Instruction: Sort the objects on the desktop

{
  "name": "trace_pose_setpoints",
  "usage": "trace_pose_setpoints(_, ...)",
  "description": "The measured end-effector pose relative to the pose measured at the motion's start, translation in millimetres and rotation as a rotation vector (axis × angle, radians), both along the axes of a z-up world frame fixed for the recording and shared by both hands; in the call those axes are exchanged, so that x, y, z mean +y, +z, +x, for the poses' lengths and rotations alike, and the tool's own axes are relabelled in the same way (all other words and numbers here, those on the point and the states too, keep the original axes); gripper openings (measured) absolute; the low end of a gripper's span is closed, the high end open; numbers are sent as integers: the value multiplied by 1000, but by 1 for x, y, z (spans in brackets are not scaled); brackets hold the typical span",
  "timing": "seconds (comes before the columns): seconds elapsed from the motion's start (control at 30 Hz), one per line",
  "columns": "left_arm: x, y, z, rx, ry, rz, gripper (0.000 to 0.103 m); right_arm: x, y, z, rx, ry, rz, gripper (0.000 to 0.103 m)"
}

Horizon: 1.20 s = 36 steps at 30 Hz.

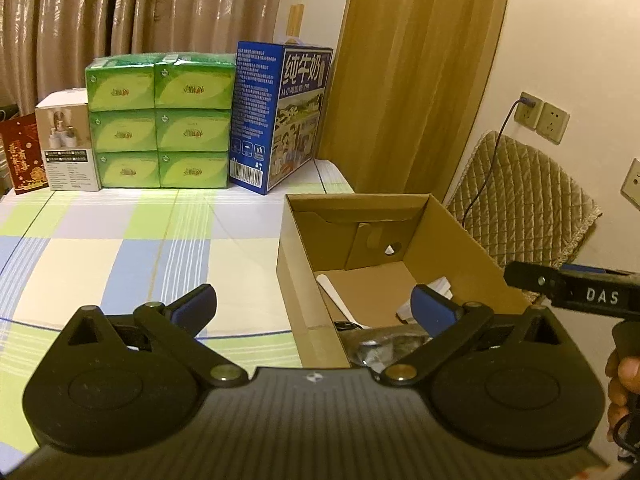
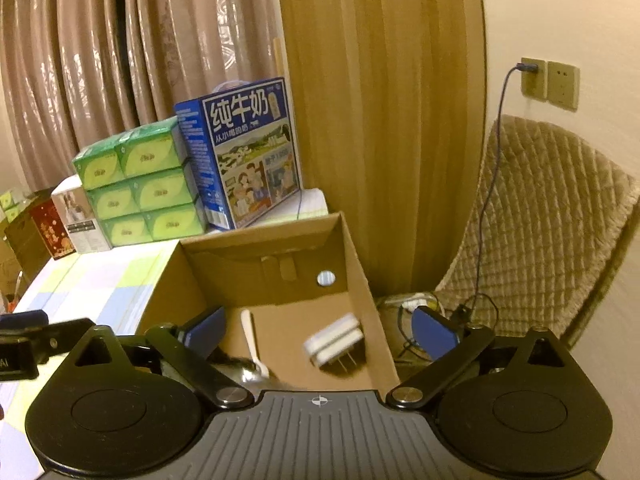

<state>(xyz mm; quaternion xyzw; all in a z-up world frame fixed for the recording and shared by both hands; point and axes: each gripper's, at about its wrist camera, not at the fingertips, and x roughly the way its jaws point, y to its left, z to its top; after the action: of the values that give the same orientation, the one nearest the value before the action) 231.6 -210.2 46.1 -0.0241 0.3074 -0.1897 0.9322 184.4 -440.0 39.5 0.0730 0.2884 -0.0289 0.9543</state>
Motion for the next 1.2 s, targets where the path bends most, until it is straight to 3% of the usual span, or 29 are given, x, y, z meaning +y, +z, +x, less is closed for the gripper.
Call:
trace_pose_setpoints(0.63, -1, 31, -103, 26, 8, -22, 102, 16, 16, -120, 98, 21, 32, 101)
trace_pose_setpoints(0.87, 2, 35, -133, 88, -5, 19, 101, 30, 24, -159, 95, 52, 23, 101)
trace_pose_setpoints(1.2, 12, 44, -164, 99, -22, -8, 100, 48, 32, -192, 91, 72, 5, 101)
